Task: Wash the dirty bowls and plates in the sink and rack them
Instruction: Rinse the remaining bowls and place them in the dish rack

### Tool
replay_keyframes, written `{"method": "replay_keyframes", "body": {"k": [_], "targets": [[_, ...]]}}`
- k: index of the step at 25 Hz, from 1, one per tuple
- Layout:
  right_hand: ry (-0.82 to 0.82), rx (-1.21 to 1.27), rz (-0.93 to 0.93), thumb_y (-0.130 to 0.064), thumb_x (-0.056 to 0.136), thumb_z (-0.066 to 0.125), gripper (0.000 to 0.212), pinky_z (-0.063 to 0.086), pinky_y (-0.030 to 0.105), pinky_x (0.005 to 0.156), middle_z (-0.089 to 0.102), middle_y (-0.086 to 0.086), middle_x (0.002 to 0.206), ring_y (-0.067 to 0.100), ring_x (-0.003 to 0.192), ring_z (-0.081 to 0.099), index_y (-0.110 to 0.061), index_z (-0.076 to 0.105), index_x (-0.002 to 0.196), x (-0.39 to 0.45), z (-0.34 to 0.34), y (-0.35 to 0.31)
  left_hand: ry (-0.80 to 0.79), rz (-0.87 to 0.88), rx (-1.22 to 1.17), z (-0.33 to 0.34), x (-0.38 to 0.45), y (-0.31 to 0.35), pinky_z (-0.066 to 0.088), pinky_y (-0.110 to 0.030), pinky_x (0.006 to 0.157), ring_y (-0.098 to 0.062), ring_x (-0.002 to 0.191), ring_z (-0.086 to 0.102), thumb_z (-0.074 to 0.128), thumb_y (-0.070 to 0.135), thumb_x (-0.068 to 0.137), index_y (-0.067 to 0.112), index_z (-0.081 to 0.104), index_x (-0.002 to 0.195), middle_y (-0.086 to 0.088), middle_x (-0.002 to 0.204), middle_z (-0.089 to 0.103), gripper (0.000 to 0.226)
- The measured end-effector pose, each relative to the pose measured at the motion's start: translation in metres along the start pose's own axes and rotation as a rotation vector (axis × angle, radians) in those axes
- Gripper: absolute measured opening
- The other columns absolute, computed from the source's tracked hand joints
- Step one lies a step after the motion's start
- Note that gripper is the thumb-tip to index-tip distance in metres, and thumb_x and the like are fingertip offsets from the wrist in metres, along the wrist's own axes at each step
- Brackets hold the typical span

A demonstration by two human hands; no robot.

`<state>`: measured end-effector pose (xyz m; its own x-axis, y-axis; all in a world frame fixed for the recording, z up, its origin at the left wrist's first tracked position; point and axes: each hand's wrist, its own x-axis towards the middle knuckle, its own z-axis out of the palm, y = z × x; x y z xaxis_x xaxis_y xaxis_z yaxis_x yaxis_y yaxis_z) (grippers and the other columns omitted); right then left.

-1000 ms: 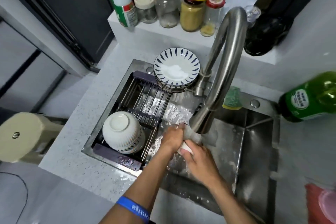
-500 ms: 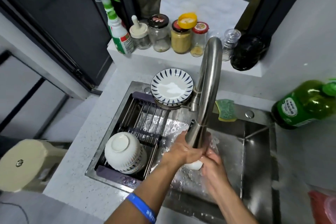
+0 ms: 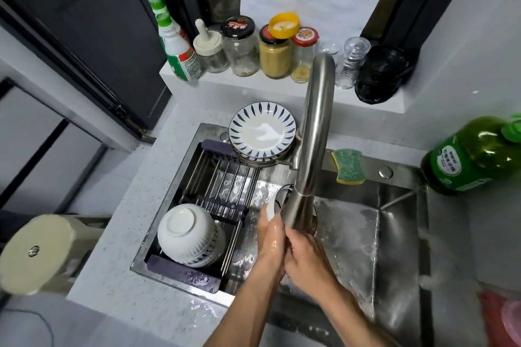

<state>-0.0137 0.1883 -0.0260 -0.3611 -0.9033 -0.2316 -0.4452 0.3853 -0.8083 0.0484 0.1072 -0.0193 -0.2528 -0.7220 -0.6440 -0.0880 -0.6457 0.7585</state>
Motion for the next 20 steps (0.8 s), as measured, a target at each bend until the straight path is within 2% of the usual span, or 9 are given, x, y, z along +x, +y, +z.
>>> {"method": "replay_keyframes", "body": {"k": [2,3,5,9,11,14,16,18,20], "targets": [[-0.135,-0.339,-0.148,-0.014,0.090,0.053,0.051,0.032,0.031,0.111,0.060,0.002,0.128,0.017,0.122,0.053,-0.024,0.045,0.139,0.000,-0.008,0.002,0.028,-0.018,0.091,-0.002,0.006,0.000,0.057,-0.042,0.081,-0.027,0.082,0.068,0.061,0.050,0.068,0.006,0.070,0.102,-0.013,0.092,0.073,0.056],[-0.148,-0.513,-0.190,-0.014,0.087,0.057,0.054,0.024,0.033,0.115,0.060,0.001,0.130,0.018,0.126,0.050,-0.020,0.045,0.140,0.003,-0.010,-0.001,0.042,-0.046,0.105,-0.006,0.009,-0.002,0.055,-0.043,0.086,-0.025,0.088,0.068,0.057,0.053,0.068,0.010,0.071,0.104,-0.012,0.101,0.072,0.058],[-0.128,-0.524,-0.183,-0.011,0.081,0.061,0.056,0.022,0.032,0.114,0.061,-0.001,0.128,0.019,0.126,0.050,-0.019,0.050,0.135,0.006,-0.012,-0.010,0.046,-0.083,0.170,-0.013,0.015,-0.004,0.052,-0.047,0.095,-0.024,0.102,0.066,0.051,0.055,0.073,0.018,0.070,0.108,-0.008,0.113,0.068,0.054],[-0.177,-0.622,-0.172,-0.003,0.083,0.057,0.063,0.012,0.042,0.121,0.052,-0.002,0.140,0.019,0.137,0.038,-0.018,0.043,0.143,0.002,-0.007,-0.008,-0.055,-0.060,0.260,-0.017,0.005,0.003,0.045,-0.042,0.104,-0.019,0.110,0.059,0.040,0.023,0.099,0.010,0.060,0.122,-0.006,0.122,0.062,0.033],[-0.175,-0.468,-0.192,-0.002,0.084,0.055,0.046,0.025,0.031,0.114,0.060,-0.001,0.130,0.016,0.122,0.049,-0.016,0.056,0.128,0.001,-0.006,-0.010,-0.027,-0.044,0.229,-0.025,0.013,0.001,0.046,-0.041,0.103,-0.018,0.107,0.061,0.044,0.026,0.094,0.011,0.059,0.123,-0.005,0.120,0.064,0.036],[-0.183,-0.478,-0.270,-0.012,0.080,0.067,0.024,0.036,0.027,0.101,0.070,-0.003,0.107,0.015,0.100,0.064,-0.017,0.067,0.103,-0.004,0.001,-0.007,-0.110,-0.138,0.315,-0.028,0.015,0.003,0.054,-0.035,0.068,-0.024,0.085,0.065,0.050,0.027,0.081,0.009,0.065,0.105,-0.014,0.099,0.069,0.034],[-0.085,-0.522,-0.282,-0.006,0.070,0.072,0.023,0.043,0.028,0.087,0.072,-0.002,0.088,0.017,0.081,0.067,-0.017,0.069,0.090,-0.007,0.006,0.001,-0.065,-0.118,0.247,-0.029,0.018,0.000,0.056,-0.034,0.070,-0.025,0.089,0.067,0.050,0.024,0.087,0.011,0.065,0.115,-0.013,0.105,0.070,0.034],[-0.064,-0.371,-0.271,-0.004,0.076,0.067,0.018,0.046,0.027,0.070,0.072,-0.001,0.085,0.018,0.077,0.066,-0.017,0.067,0.088,-0.008,-0.001,0.004,-0.024,-0.084,0.222,-0.033,0.019,-0.003,0.057,-0.038,0.079,-0.027,0.092,0.068,0.049,0.019,0.087,0.014,0.064,0.111,-0.011,0.100,0.071,0.029],[-0.062,-0.441,-0.376,-0.018,0.088,0.063,0.006,0.046,0.027,0.073,0.072,-0.003,0.086,0.017,0.079,0.065,-0.018,0.066,0.092,-0.010,-0.001,0.006,-0.150,-0.168,0.325,-0.034,0.014,0.003,0.057,-0.033,0.063,-0.024,0.076,0.065,0.046,0.016,0.089,0.015,0.062,0.098,-0.009,0.084,0.067,0.018]]}}
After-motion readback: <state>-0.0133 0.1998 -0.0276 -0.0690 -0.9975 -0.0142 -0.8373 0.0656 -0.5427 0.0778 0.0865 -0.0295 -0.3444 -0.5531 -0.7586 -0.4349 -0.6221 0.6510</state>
